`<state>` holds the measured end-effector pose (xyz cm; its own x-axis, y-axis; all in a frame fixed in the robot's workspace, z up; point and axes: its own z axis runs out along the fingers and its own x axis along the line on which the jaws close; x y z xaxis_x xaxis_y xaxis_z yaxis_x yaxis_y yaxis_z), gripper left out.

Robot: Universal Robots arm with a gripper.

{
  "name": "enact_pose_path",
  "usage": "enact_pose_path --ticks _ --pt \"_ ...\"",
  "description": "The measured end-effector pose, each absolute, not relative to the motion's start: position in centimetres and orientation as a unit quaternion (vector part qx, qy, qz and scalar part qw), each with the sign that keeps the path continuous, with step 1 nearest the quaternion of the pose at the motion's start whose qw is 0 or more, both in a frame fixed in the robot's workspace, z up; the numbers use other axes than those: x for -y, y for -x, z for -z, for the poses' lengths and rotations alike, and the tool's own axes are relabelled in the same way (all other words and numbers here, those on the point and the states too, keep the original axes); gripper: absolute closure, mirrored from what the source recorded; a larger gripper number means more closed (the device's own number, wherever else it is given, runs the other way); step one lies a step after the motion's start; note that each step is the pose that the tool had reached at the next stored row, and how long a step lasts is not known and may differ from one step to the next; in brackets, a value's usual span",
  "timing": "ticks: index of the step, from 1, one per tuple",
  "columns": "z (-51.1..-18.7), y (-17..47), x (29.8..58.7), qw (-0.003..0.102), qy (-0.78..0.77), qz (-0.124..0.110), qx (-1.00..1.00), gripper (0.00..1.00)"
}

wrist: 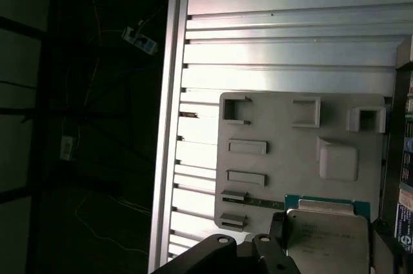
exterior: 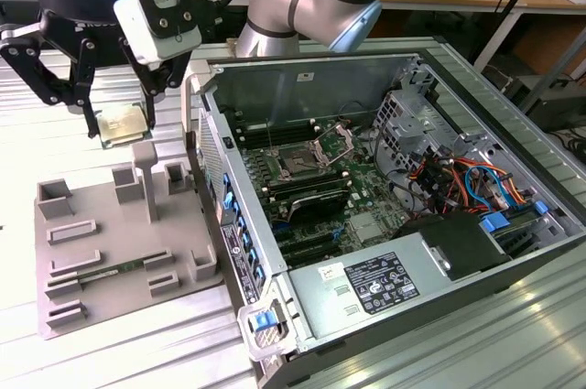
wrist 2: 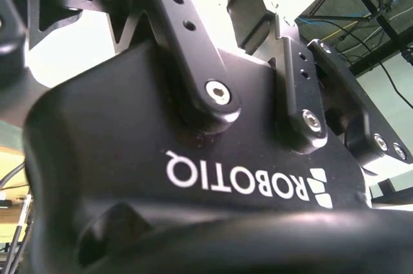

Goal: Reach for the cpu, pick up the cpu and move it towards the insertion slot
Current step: 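Pick up the cpu and move it towards the insertion slot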

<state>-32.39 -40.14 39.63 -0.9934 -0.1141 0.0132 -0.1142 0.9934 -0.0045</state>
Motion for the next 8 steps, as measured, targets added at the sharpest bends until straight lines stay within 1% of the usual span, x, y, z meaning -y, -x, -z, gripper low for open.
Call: enact_pose_path --ticks 8 --pt "-39.6 31.1 40.1 0.006 -0.057 -0.003 0.998 0.45"
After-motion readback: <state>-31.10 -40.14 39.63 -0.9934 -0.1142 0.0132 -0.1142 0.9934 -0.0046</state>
